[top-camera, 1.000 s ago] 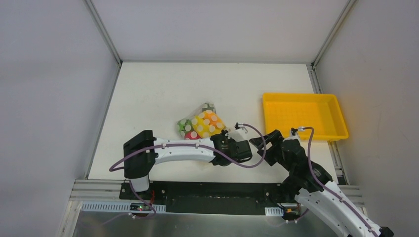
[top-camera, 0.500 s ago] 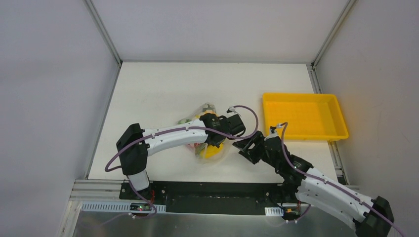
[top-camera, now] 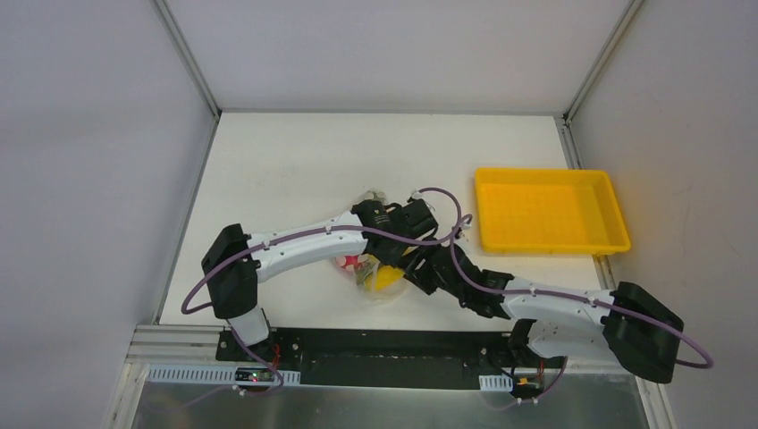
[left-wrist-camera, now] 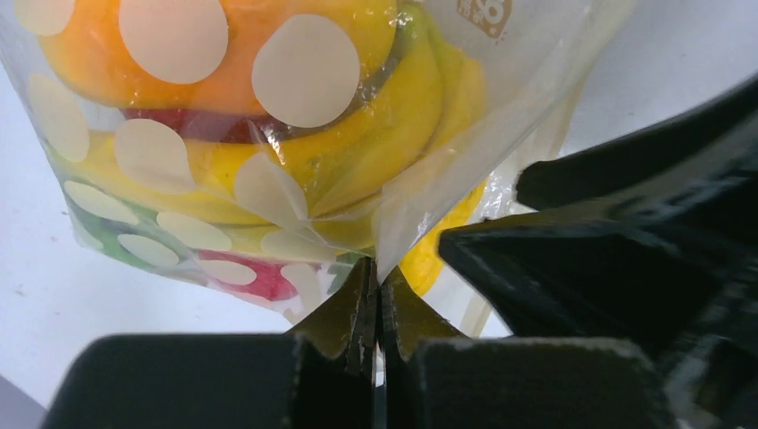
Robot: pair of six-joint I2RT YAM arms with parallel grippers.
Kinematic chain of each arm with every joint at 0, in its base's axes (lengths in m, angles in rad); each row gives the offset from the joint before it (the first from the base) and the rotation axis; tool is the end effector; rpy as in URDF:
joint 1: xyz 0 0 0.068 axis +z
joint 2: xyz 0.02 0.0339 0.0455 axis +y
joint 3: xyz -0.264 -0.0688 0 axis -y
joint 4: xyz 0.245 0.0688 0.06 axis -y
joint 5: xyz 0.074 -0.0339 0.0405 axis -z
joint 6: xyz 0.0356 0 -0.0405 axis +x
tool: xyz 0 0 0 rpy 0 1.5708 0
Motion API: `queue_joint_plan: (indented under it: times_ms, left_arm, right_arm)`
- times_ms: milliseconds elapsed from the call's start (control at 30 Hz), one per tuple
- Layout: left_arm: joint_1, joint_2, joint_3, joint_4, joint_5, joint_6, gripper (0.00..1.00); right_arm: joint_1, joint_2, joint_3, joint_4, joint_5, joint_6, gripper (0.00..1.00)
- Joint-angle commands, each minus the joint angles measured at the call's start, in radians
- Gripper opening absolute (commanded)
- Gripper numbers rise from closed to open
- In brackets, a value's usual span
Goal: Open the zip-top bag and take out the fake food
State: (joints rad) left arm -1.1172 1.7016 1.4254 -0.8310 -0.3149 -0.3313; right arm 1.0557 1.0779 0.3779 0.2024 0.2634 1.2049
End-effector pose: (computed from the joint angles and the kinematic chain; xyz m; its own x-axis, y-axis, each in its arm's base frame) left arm 0.1654 -0.3140 0.2697 -0.6289 0.5843 -0.5130 0.6233 0.7732 0.1165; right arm 0.1146 0.1837 0.1824 -0.7635 0.4814 -0.4304 -0.0407 0.6293 0.7761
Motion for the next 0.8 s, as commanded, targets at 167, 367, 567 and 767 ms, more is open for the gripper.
queue_joint_plan:
  times_ms: [167,367,567,767]
  left_arm:
    - [0.024,-0.09,-0.011,0.019,0.09,0.01,0.0]
    - [0.056,-0.09,0.0,0.022,0.167,0.005,0.0]
    - [0.078,-0.103,-0.007,0.049,0.305,-0.004,0.0]
    - [0.085,-0.107,-0.009,0.058,0.375,-0.012,0.0]
  right_arm:
    - [0.017,0.163,0.065,0.134,0.073,0.109,0.59]
    - [0.017,0.139,0.043,0.067,0.066,0.135,0.62]
    - [0.018,0.167,0.022,0.095,0.051,0.126,0.63]
    - [0.018,0.256,0.074,0.132,0.052,0.068,0.63]
